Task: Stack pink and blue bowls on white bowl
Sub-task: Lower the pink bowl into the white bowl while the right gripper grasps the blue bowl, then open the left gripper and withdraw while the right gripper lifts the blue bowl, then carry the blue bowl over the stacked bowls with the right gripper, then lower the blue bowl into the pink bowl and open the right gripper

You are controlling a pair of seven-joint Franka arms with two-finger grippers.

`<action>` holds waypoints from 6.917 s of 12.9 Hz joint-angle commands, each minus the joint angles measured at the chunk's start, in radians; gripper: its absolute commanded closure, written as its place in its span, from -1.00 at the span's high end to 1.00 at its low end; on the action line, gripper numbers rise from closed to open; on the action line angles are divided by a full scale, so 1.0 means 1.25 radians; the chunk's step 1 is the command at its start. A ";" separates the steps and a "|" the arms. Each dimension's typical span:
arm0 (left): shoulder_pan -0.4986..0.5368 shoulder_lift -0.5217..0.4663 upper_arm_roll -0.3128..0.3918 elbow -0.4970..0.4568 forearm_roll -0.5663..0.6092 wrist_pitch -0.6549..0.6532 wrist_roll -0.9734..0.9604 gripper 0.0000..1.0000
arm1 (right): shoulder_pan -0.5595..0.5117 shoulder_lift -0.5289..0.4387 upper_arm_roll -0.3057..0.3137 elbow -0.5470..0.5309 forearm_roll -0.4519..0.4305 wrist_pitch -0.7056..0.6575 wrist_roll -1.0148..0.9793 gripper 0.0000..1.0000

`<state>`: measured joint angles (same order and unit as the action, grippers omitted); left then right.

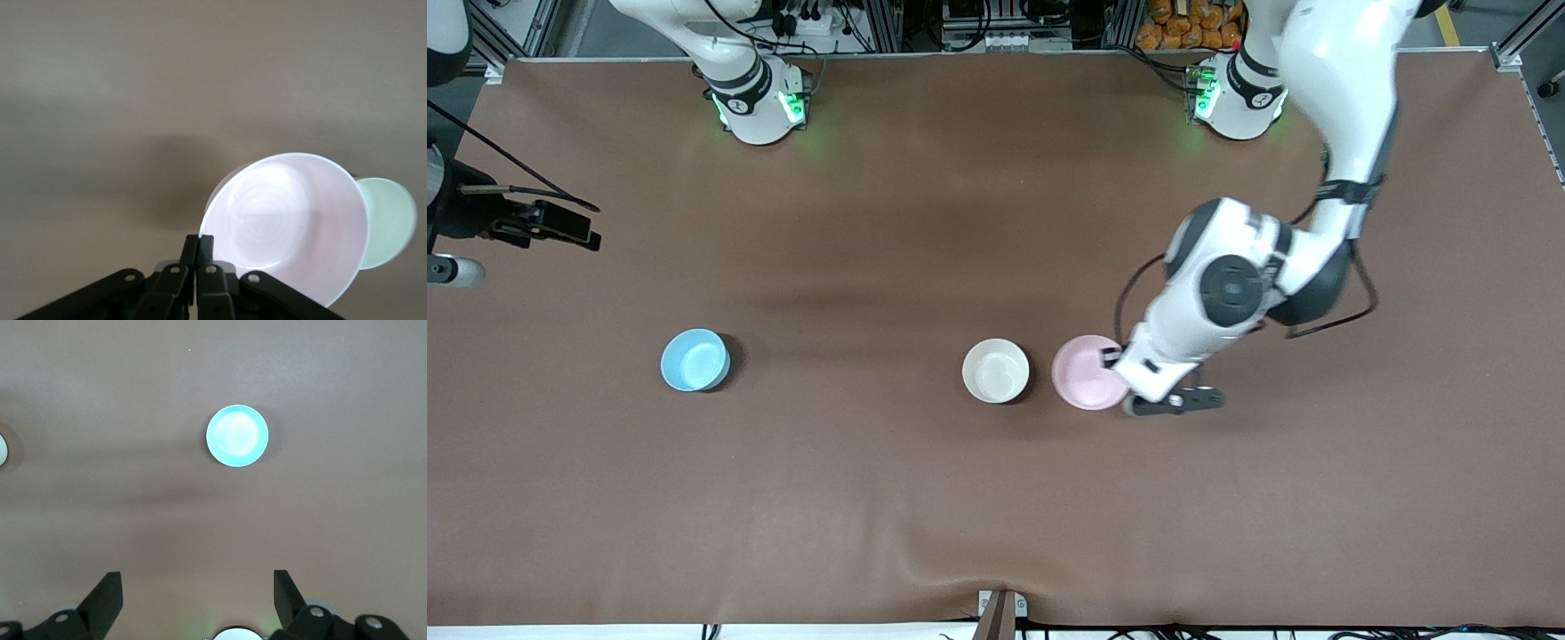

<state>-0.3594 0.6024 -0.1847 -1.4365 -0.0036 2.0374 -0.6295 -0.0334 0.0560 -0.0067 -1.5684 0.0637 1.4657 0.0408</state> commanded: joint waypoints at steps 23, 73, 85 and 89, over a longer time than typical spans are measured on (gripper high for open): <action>-0.127 0.167 0.012 0.105 -0.073 0.130 -0.063 -1.00 | -0.100 0.327 -0.001 -0.376 -0.031 0.792 -0.132 0.96; 0.273 -0.504 0.021 -0.195 0.040 -0.271 0.267 1.00 | 0.545 0.489 0.003 -0.026 0.193 0.797 0.896 -1.00; 0.313 -0.520 0.018 -0.209 0.023 -0.265 0.313 1.00 | 0.548 0.514 0.003 -0.029 0.193 0.811 0.896 -0.99; 0.313 -0.536 0.016 -0.230 0.016 -0.260 0.312 1.00 | 0.548 0.506 0.003 -0.023 0.192 0.803 0.898 1.00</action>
<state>0.0195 -0.0257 -0.1551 -1.6776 0.0303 1.6886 -0.2500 0.6400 0.6937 0.0060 -1.6082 0.2891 2.4695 1.1526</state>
